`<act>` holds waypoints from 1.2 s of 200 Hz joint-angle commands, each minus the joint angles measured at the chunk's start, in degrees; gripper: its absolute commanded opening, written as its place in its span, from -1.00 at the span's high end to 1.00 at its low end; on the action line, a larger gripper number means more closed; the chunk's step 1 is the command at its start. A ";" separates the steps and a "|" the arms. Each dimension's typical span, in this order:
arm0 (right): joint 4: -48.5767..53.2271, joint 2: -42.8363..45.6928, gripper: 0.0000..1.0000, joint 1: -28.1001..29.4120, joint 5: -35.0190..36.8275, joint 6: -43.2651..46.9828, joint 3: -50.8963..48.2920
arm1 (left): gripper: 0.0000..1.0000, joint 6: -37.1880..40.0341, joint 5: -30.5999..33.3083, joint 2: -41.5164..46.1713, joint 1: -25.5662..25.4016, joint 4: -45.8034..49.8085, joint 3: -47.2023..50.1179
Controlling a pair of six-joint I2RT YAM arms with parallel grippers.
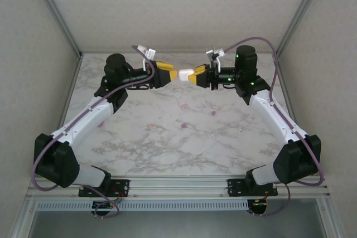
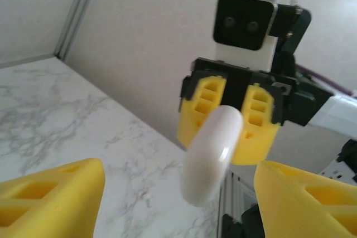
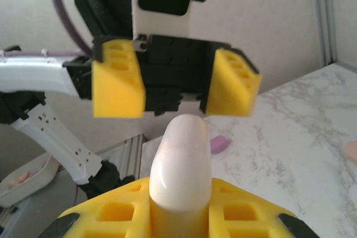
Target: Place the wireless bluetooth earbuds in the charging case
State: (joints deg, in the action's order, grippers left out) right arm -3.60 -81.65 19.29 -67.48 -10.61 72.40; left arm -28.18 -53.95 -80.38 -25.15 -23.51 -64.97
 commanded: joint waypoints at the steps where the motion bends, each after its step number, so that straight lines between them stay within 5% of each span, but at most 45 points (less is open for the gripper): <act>1: -9.54 -1.54 0.71 -0.92 -0.24 -8.54 1.33 | -0.44 -4.85 0.90 -0.03 -0.81 -8.27 -0.72; 82: -19.84 -1.60 0.71 -0.86 -1.27 -21.21 1.98 | -0.33 -3.37 -2.69 -5.62 -4.65 -5.93 -8.31; 152: -20.64 -1.32 0.71 -0.87 0.85 -23.04 1.70 | 0.21 -2.37 -3.52 -6.07 -5.84 -4.65 -9.90; 210: -22.95 -1.71 0.71 -0.91 1.92 -25.65 1.68 | 0.00 -0.81 -3.54 -5.58 -6.58 -3.01 -10.26; 240: -23.05 -1.68 0.72 -0.92 1.41 -25.92 1.77 | 0.20 0.32 -2.28 -5.05 -6.57 -2.22 -10.18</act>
State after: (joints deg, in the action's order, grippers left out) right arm -24.58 -83.74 18.50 -67.42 -35.66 72.60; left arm -29.28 -54.94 -86.78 -30.55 -26.04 -73.52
